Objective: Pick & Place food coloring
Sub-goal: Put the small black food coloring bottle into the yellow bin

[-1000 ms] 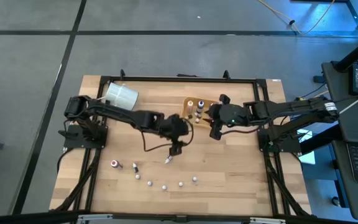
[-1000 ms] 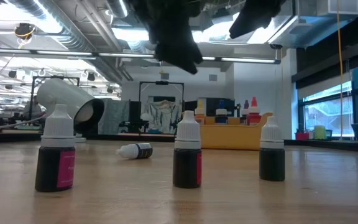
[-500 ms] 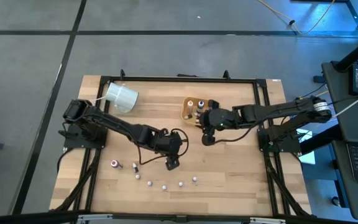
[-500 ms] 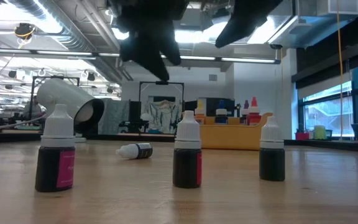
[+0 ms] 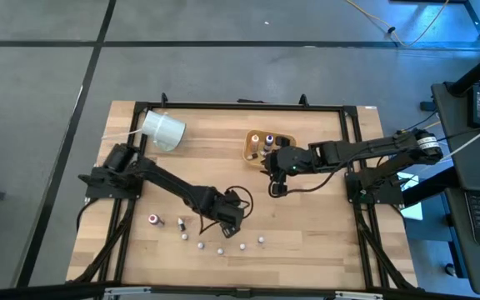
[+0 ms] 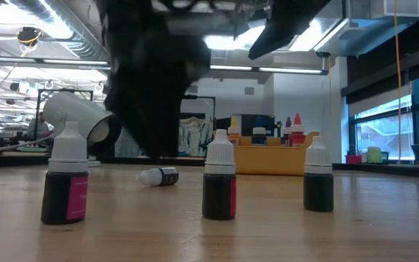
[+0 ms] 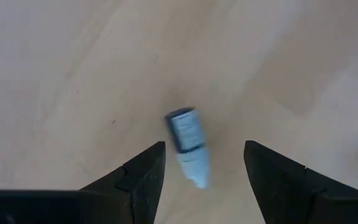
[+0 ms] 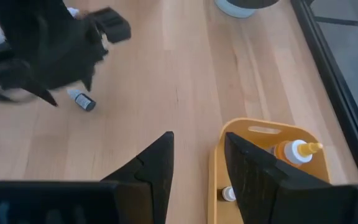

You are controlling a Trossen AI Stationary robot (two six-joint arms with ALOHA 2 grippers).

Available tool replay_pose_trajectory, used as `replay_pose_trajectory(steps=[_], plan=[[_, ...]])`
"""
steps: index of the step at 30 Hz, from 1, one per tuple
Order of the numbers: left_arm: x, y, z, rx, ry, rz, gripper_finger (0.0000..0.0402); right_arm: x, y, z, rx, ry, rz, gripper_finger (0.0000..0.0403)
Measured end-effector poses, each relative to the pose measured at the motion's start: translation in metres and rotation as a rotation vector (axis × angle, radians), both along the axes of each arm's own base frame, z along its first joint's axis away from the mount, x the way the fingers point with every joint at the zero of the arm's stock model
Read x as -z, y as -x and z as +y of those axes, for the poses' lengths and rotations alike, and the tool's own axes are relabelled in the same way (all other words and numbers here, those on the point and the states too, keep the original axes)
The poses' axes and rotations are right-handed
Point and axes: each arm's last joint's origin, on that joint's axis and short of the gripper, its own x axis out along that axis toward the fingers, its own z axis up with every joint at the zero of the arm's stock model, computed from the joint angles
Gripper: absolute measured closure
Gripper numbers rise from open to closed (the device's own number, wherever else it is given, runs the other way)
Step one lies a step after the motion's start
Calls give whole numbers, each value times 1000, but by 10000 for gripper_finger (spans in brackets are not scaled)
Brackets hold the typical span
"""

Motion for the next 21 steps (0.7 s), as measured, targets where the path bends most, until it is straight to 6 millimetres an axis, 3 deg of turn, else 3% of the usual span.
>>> replay_pose_trajectory(steps=[5,10,21], plan=[[22,-4,2,-47,-29,46,195,0,0,0,-2,2,2,259],[27,-5,2,-35,-53,59,209,0,0,0,-3,1,2,259],[27,-6,3,30,-80,64,305,0,2,0,-27,30,18,259]])
